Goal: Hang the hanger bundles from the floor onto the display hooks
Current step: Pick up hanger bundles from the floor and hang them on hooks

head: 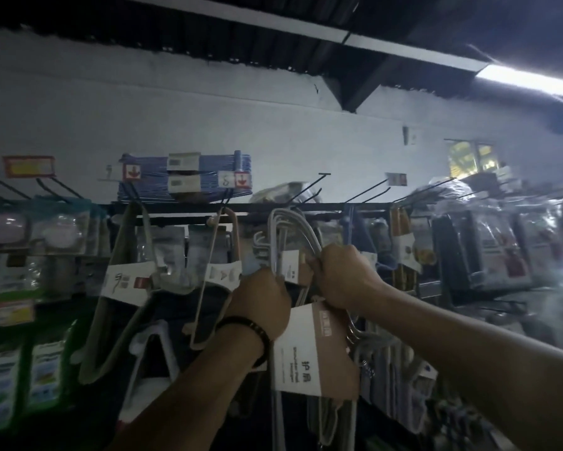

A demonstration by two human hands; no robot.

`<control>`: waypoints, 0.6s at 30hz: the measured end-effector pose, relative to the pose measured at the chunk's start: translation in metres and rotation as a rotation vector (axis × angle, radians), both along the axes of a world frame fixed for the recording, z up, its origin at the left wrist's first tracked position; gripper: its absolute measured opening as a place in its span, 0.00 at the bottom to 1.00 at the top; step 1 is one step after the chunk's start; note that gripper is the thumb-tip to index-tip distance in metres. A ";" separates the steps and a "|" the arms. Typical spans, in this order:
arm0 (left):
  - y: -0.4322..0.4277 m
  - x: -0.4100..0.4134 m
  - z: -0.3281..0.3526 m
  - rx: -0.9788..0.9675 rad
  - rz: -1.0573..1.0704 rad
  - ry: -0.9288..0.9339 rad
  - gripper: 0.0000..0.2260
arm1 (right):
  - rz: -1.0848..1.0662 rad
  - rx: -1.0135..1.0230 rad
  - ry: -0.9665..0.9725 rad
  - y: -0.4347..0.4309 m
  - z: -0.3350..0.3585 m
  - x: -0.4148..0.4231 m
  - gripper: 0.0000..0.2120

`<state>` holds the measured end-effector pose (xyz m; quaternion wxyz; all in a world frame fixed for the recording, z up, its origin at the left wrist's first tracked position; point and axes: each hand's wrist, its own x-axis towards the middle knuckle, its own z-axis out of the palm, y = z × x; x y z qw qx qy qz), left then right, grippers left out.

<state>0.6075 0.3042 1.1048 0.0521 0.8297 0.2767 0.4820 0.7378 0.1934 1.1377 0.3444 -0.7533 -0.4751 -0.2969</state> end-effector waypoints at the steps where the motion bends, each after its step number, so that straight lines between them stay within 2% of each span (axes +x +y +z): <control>1: 0.004 0.014 0.003 0.002 0.004 0.001 0.13 | -0.007 0.009 -0.002 0.001 0.003 0.012 0.16; 6: 0.021 0.080 0.025 0.033 -0.053 -0.059 0.19 | -0.076 -0.066 -0.089 0.023 0.026 0.082 0.07; 10: 0.036 0.133 0.039 0.095 -0.142 -0.128 0.18 | -0.111 -0.043 -0.213 0.055 0.062 0.148 0.06; 12: 0.043 0.156 0.047 0.121 -0.208 -0.114 0.28 | -0.106 0.029 -0.225 0.071 0.082 0.177 0.06; 14: 0.050 0.177 0.058 0.152 -0.257 -0.136 0.33 | -0.050 0.143 -0.190 0.085 0.101 0.201 0.05; 16: 0.060 0.194 0.071 0.189 -0.247 -0.163 0.35 | -0.003 0.244 -0.179 0.098 0.117 0.221 0.07; 18: 0.070 0.208 0.081 0.198 -0.250 -0.162 0.34 | 0.032 0.287 -0.179 0.110 0.127 0.238 0.15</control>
